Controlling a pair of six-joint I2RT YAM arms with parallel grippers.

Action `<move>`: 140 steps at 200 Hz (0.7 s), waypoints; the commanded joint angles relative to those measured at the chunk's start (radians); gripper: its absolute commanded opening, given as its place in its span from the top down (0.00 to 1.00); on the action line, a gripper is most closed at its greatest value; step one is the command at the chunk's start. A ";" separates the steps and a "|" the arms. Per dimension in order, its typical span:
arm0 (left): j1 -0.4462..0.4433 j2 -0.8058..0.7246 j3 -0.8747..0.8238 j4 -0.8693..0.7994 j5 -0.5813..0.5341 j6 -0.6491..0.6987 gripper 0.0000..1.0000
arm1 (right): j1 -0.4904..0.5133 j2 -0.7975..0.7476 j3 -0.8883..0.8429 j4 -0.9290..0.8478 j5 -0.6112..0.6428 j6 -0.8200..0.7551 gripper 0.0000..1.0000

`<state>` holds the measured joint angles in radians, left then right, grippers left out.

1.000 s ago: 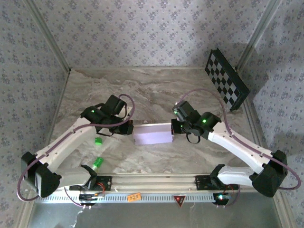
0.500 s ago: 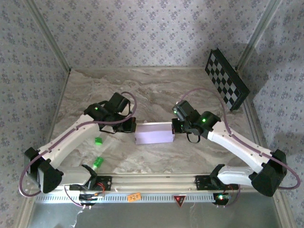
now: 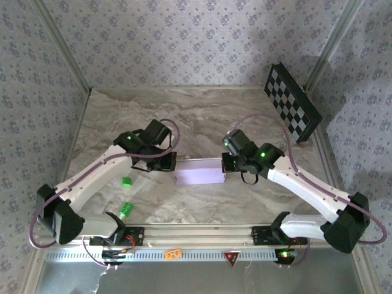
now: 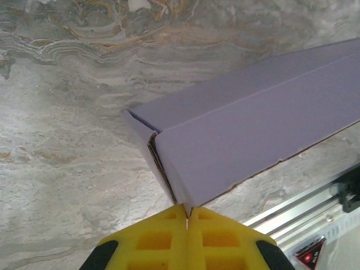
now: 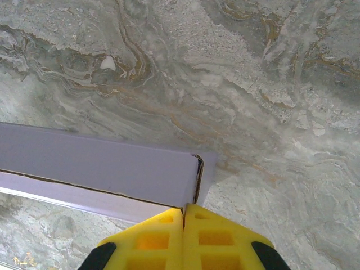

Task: Fold the paper box

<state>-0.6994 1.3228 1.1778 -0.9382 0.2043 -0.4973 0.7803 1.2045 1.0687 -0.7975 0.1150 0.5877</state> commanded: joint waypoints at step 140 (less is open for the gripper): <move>0.004 -0.144 0.029 0.033 -0.053 -0.027 0.68 | 0.007 -0.011 -0.064 0.038 -0.020 0.030 0.99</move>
<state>-0.7025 1.2232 1.1709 -0.9268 0.1799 -0.5018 0.7803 1.1984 1.0290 -0.7376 0.1085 0.5945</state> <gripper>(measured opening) 0.296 0.052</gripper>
